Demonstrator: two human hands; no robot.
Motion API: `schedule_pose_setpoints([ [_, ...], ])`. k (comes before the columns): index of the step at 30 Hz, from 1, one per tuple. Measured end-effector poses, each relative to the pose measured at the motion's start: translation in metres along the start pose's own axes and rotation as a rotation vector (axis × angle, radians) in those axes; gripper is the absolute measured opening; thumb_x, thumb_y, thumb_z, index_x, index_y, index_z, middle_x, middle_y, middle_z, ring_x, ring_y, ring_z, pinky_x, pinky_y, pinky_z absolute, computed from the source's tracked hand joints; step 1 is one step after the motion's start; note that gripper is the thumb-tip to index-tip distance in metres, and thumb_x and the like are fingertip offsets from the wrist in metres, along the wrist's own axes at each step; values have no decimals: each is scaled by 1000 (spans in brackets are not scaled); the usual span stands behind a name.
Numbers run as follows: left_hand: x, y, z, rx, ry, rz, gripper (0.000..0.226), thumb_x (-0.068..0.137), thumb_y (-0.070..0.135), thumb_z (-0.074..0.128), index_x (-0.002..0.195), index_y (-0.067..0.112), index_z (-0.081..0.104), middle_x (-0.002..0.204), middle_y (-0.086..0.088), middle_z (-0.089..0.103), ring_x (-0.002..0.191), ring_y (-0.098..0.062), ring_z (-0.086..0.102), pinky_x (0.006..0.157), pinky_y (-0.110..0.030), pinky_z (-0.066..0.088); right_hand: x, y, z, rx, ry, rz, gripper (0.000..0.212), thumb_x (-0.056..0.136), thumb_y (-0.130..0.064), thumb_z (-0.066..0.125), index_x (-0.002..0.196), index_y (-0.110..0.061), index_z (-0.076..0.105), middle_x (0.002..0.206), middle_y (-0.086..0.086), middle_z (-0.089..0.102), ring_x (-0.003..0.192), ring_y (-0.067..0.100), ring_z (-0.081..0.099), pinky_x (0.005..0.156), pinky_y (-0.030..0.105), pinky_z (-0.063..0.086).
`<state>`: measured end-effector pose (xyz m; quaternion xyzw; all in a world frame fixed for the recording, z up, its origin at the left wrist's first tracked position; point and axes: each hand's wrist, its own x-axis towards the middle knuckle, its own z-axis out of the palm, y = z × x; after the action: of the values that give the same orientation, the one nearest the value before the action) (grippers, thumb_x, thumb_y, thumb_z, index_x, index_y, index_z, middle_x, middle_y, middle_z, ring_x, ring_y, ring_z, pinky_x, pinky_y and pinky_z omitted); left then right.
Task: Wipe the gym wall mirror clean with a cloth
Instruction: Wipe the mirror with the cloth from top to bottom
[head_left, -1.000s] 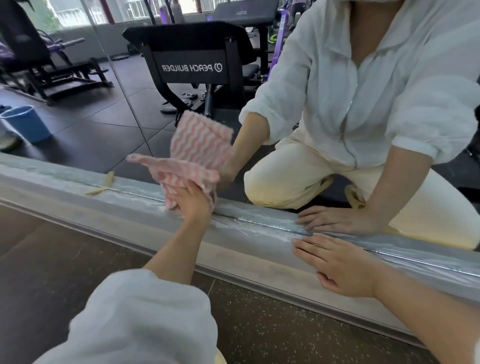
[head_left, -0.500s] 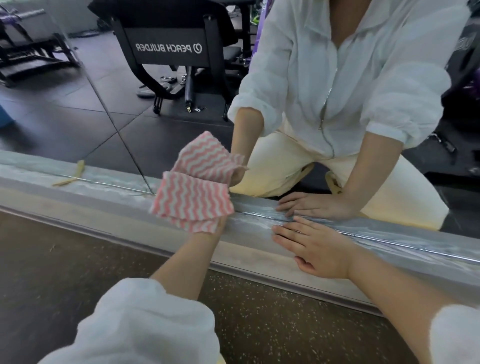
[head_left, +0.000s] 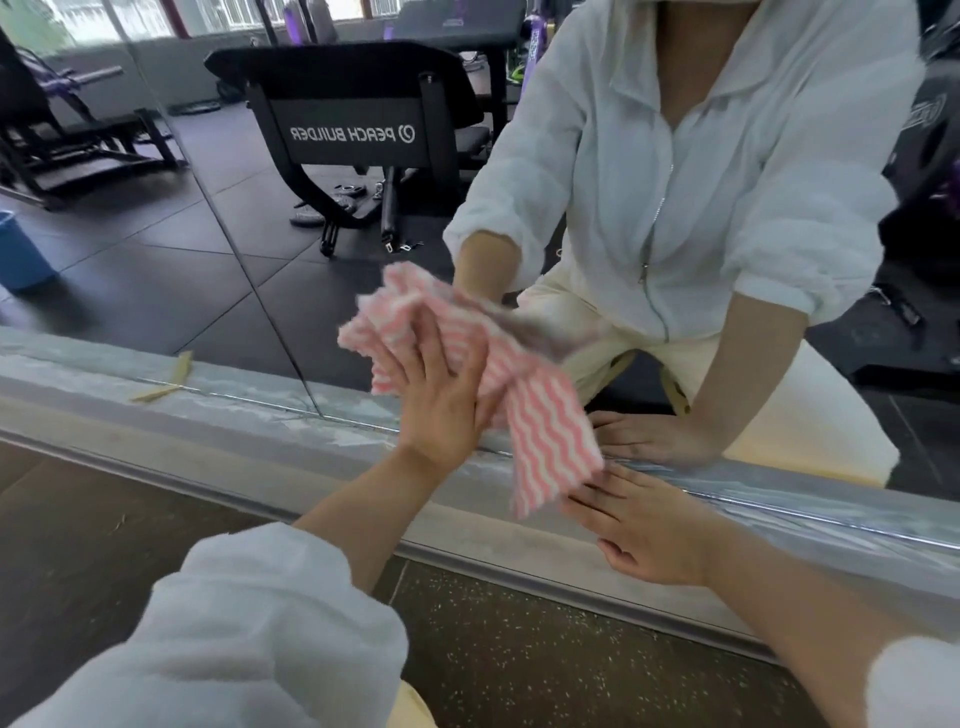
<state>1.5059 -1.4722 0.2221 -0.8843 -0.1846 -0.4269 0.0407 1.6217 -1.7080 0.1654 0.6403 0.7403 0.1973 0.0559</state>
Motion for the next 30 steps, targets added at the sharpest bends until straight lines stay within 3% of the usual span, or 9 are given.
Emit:
schedule_pose_setpoints([
  [2, -25, -32, 3, 132, -29, 385, 57, 99, 53, 22, 147, 24, 23, 149, -33, 6, 130, -49, 20, 91, -82, 20, 0, 0, 1, -3, -21, -11, 55, 86, -37, 41, 135, -14, 49, 127, 3, 63, 117, 22, 58, 116, 38, 11],
  [5, -5, -76, 0, 298, 71, 624, 58, 101, 55, 15, 152, 34, -1, 159, -13, -13, 145, -37, -4, 110, -66, -5, 1, 0, 2, 1, -28, -2, 54, 87, -36, 39, 135, -16, 53, 133, 2, 59, 119, 18, 57, 116, 38, 10],
  [8, 31, -63, -22, 251, 156, 543, 61, 99, 58, 20, 152, 35, 1, 158, -18, -12, 146, -36, -7, 107, -68, -4, 0, 0, 3, -4, -25, 0, 55, 87, -37, 39, 138, -16, 43, 137, 2, 55, 123, 17, 53, 115, 37, 8],
  [16, 116, -7, -76, 119, 243, 248, 64, 93, 66, 24, 144, 28, 21, 138, -47, 25, 131, -59, 21, 97, -78, 8, 2, -1, -3, -14, -65, 6, 56, 87, -39, 42, 140, -18, 42, 140, -1, 52, 127, 17, 50, 117, 37, 24],
  [18, 114, -7, -78, 165, 230, 309, 61, 96, 63, 24, 146, 29, 20, 141, -45, 22, 132, -54, 18, 95, -80, 9, 1, -1, -8, -15, -71, 12, 55, 87, -38, 42, 138, -19, 43, 138, -2, 55, 125, 17, 52, 113, 39, 26],
  [21, 94, -27, -64, 275, 165, 638, 60, 99, 58, 20, 152, 34, 6, 155, -28, -6, 141, -46, 4, 99, -76, 2, 1, -4, -16, -14, -50, 17, 54, 86, -38, 43, 135, -19, 49, 135, -1, 57, 123, 20, 54, 116, 38, 24],
  [24, 74, -43, -52, 388, 107, 862, 59, 99, 58, 11, 152, 35, -2, 159, -12, -13, 139, -45, 12, 104, -71, -1, 12, -12, -37, -14, 133, 42, 53, 87, -35, 44, 136, -16, 46, 138, 2, 55, 126, 21, 51, 113, 35, 24],
  [27, 74, -37, -58, 394, 122, 867, 59, 99, 58, 11, 152, 35, -2, 159, -8, -12, 145, -41, -3, 107, -68, -2, 33, -15, -76, 65, 383, 66, 53, 85, -25, 50, 136, -11, 43, 141, 7, 50, 133, 24, 41, 112, 38, 31],
  [30, 107, -6, -81, 328, 163, 755, 58, 98, 55, 22, 152, 35, 11, 159, -14, -2, 139, -46, 16, 103, -73, 3, 57, -1, -114, 118, 577, 197, 50, 86, -18, 49, 135, -7, 46, 142, 13, 49, 133, 31, 41, 111, 45, 33],
])
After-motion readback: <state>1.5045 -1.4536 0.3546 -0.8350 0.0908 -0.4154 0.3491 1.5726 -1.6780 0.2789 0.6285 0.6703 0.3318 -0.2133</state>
